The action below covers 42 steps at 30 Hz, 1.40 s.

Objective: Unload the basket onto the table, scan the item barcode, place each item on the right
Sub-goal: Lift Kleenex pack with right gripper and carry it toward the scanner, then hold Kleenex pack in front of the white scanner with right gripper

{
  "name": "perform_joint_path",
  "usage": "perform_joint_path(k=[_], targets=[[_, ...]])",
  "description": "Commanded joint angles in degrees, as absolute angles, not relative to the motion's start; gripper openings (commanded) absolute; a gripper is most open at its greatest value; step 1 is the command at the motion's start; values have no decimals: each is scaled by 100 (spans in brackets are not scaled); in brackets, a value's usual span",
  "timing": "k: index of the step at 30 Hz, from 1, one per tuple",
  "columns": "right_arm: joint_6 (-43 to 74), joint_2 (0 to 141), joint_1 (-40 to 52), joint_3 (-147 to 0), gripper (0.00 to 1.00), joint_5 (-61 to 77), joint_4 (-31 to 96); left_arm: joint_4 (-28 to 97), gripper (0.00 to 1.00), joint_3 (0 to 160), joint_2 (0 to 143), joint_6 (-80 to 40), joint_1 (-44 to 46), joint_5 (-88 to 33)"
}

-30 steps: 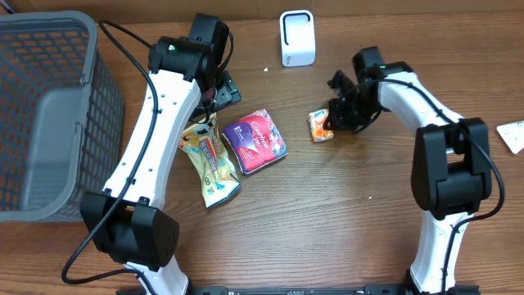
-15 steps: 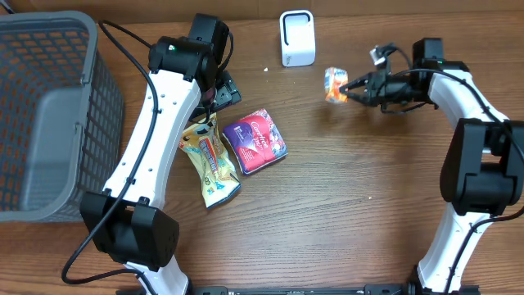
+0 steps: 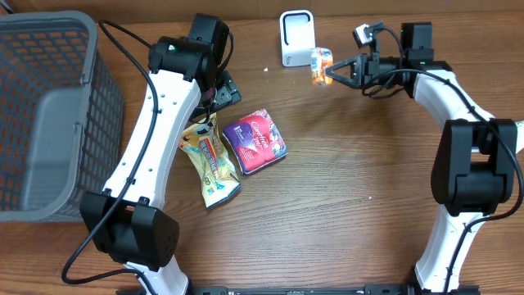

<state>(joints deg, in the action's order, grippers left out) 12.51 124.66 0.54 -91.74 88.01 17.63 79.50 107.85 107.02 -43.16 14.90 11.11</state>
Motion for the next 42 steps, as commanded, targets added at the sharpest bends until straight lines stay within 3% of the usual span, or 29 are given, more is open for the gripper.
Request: perform_joint_path(k=[1, 16, 24, 29, 36, 42], targets=[[2261, 12355, 163, -9155, 4, 8993, 1227, 7944, 100, 10770, 10757, -4375, 1500, 1090], [2576, 12355, 183, -9155, 4, 8718, 906, 7944, 100, 10770, 10757, -4375, 1500, 1090], [2571, 12355, 200, -9155, 4, 5443, 1463, 7944, 99, 10770, 10757, -4375, 1500, 1087], [2311, 12355, 325, -9286, 4, 2580, 2294, 7944, 100, 10770, 10757, -4375, 1500, 1090], [810, 12355, 941, -10119, 4, -561, 2768, 7944, 100, 10770, 10757, -4375, 1500, 1090], [-1400, 12387, 1780, -10202, 4, -2674, 1715, 7944, 100, 10770, 10757, -4375, 1500, 1090]])
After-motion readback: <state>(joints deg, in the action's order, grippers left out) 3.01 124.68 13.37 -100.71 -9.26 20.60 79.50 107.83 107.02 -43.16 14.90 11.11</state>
